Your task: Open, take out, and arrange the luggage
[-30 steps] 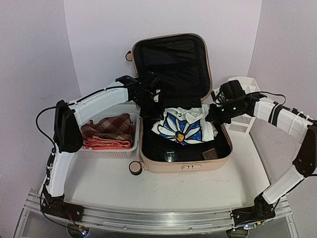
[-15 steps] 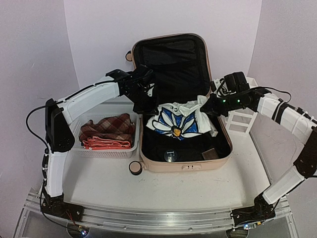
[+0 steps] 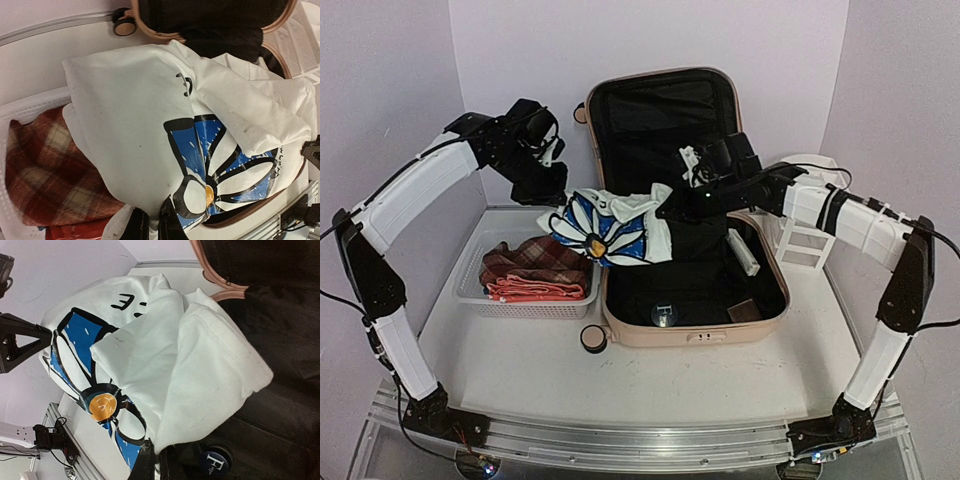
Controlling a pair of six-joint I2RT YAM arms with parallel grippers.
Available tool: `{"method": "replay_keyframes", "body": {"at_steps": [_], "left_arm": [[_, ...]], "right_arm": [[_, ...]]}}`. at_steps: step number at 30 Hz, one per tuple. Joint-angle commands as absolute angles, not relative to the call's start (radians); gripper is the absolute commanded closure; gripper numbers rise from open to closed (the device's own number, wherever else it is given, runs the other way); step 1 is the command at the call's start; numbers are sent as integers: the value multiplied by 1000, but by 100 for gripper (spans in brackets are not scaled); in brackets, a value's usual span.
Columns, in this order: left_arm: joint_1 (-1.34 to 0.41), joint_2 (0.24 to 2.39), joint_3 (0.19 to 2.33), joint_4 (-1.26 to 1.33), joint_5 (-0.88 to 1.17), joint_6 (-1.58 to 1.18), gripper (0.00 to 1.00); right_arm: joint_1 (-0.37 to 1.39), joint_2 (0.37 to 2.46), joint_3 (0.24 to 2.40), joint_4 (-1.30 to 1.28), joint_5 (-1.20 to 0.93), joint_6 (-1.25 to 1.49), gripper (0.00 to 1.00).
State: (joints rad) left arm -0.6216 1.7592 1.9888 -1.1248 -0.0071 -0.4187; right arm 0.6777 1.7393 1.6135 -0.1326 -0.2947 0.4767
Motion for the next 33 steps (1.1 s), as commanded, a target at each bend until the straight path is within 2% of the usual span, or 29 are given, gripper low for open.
{"method": "replay_keyframes", "body": {"at_steps": [1, 8, 15, 26, 30, 32, 33], "left_arm": [[-548, 1623, 1944, -1203, -118, -335, 100], [-343, 1496, 1778, -1210, -128, -262, 100], [-180, 1507, 1681, -1193, -127, -228, 100], [-148, 1691, 1515, -1009, -94, -262, 99], [-147, 1743, 1524, -1008, -98, -255, 91], [-149, 1735, 1527, -1011, -108, -255, 79], [-148, 1715, 1529, -1011, -106, -255, 68]], "right_arm": [[733, 1836, 1766, -48, -276, 498, 100], [815, 2061, 1965, -9, -264, 539, 100], [863, 2262, 2151, 48, -234, 576, 100], [876, 2452, 2184, 77, -129, 584, 98], [877, 2428, 2163, 65, -108, 570, 81], [876, 2388, 2128, 60, -83, 545, 76], [876, 2363, 2109, 57, -68, 520, 72]]}}
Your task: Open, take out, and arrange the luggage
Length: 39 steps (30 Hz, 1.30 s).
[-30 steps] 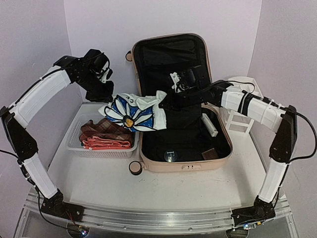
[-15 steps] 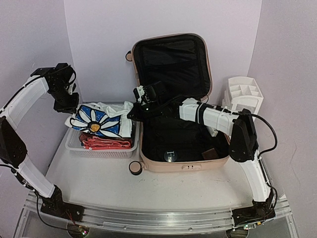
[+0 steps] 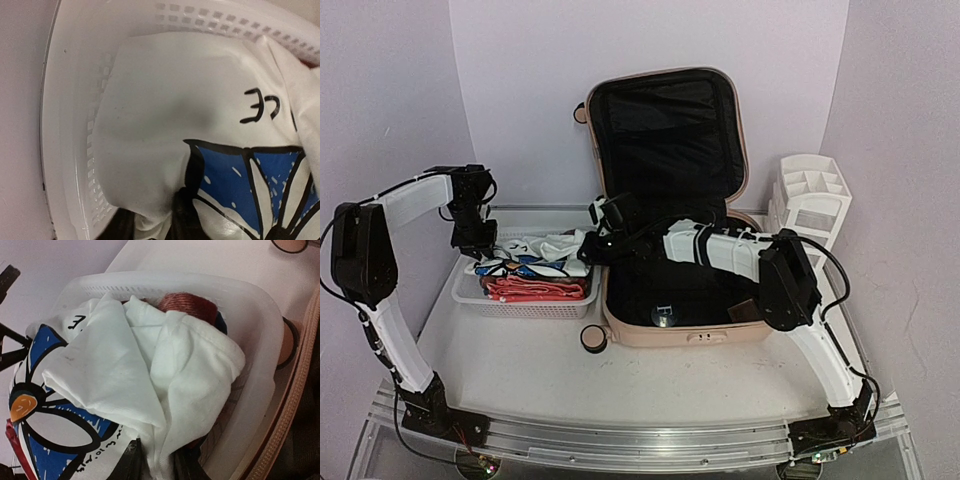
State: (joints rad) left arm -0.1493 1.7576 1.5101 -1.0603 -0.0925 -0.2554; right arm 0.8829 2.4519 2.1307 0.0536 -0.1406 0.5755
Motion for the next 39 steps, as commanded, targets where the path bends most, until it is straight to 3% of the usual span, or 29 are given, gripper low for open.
{"method": "replay_keyframes", "body": {"at_steps": [1, 3, 5, 12, 24, 33, 39], "left_arm": [[-148, 1695, 1529, -1010, -102, -255, 58], [-150, 1659, 1540, -1011, -88, -256, 42], [-149, 1623, 1552, -1015, -51, -257, 37], [-251, 1513, 1555, -1012, 79, -306, 37], [-365, 1380, 1331, -824, 253, -444, 50], [-362, 1574, 1169, -747, 183, -478, 74], [-363, 1671, 1077, -665, 148, -514, 80]], "right_arm": [[877, 2336, 2091, 54, -49, 498, 68], [875, 2280, 2049, 42, -13, 458, 61], [871, 2216, 2009, 25, 24, 421, 55], [825, 2041, 1819, -30, 27, 377, 51], [766, 1765, 1503, -54, 26, 325, 48], [764, 1712, 1424, -63, 33, 327, 48], [761, 1694, 1376, -66, 40, 337, 47]]}}
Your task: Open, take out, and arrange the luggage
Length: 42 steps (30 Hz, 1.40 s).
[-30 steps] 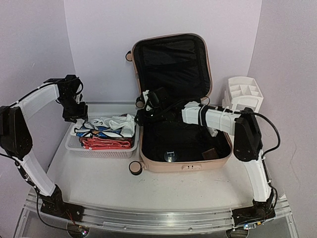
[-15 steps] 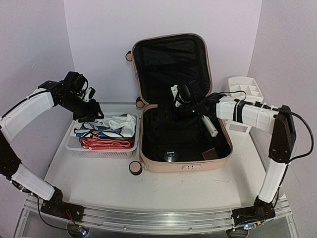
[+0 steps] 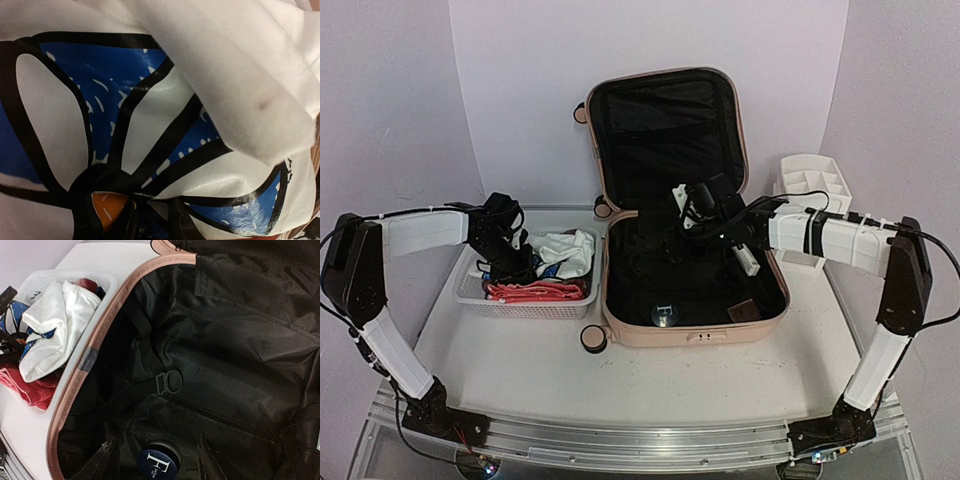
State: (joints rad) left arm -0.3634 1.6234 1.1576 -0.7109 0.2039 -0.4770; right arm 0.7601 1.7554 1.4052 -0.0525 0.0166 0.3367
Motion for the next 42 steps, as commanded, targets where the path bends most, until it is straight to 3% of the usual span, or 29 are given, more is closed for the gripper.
{"method": "replay_keyframes", "body": {"at_steps": [1, 6, 16, 20, 27, 32, 37, 42], "left_arm": [[-364, 1664, 1055, -649, 142, -524, 80], [-364, 1563, 1036, -639, 111, -510, 76], [-526, 1366, 1189, -678, 120, -493, 48], [-643, 1420, 1256, -679, 109, -507, 50], [-733, 1593, 1357, -679, 96, -535, 71], [-733, 1703, 1367, -688, 64, -528, 68], [-743, 1785, 1382, -690, 47, -497, 59], [-746, 1876, 1443, -798, -82, -492, 56]], "right_arm": [[761, 1685, 1366, -66, 46, 336, 47], [755, 1654, 1335, -68, 64, 334, 47], [741, 1572, 1275, -106, 85, 331, 46], [734, 1519, 1241, -121, 101, 326, 46], [724, 1443, 1191, -147, 131, 316, 45], [718, 1401, 1163, -162, 145, 315, 44], [712, 1376, 1149, -176, 160, 304, 44], [684, 1398, 1162, -250, 263, 313, 44]]}}
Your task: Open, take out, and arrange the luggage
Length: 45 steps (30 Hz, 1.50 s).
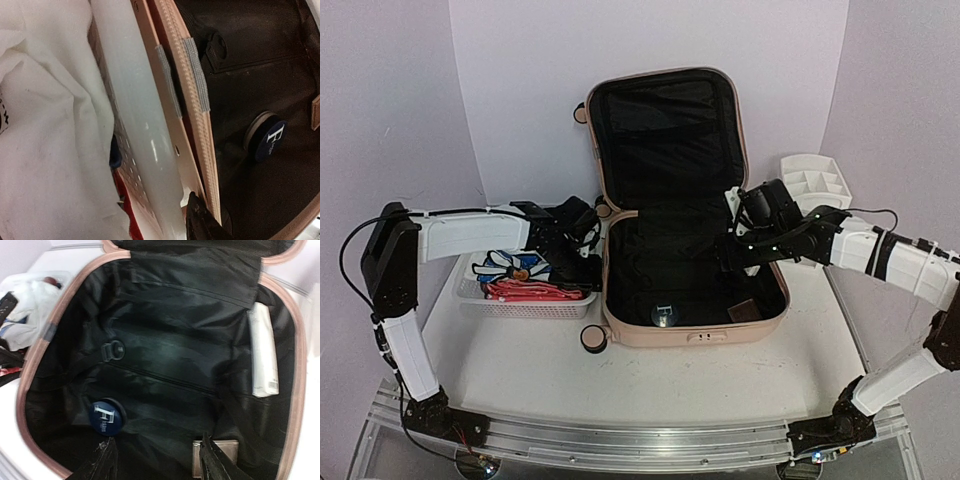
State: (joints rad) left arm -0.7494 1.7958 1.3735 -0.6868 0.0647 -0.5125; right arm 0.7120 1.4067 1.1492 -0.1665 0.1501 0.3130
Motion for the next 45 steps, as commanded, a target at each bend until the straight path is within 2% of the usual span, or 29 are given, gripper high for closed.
{"method": "replay_keyframes", "body": {"at_steps": [1, 5, 10, 13, 19, 26, 29, 34, 40, 45], "left_arm": [[-746, 1900, 1463, -849, -107, -491, 56], [-744, 1949, 1478, -892, -143, -488, 58], [-678, 1937, 1447, -922, -204, -500, 80], [-651, 1916, 1431, -926, -252, -447, 84], [-536, 1830, 1367, -932, -257, -412, 79], [-485, 1801, 1366, -939, -276, -389, 71], [-479, 1790, 1368, -943, -255, -388, 63], [-482, 1723, 1398, -926, -107, -366, 49], [-482, 1646, 1480, -928, -5, -343, 43], [-483, 1627, 1538, -921, 71, -365, 43]], "right_arm": [[669, 1411, 1175, -282, 284, 325, 44], [602, 1416, 1172, -324, 280, 337, 44], [537, 1409, 1151, -329, 283, 328, 44], [492, 1434, 1157, -343, 270, 313, 44], [375, 1498, 1175, -383, 230, 298, 38], [221, 1599, 1189, -378, 10, 309, 35], [213, 1641, 1195, -356, -25, 304, 34], [207, 1686, 1215, -330, -20, 300, 35], [207, 1728, 1252, -330, -35, 288, 48], [211, 1762, 1281, -311, -82, 279, 71]]}}
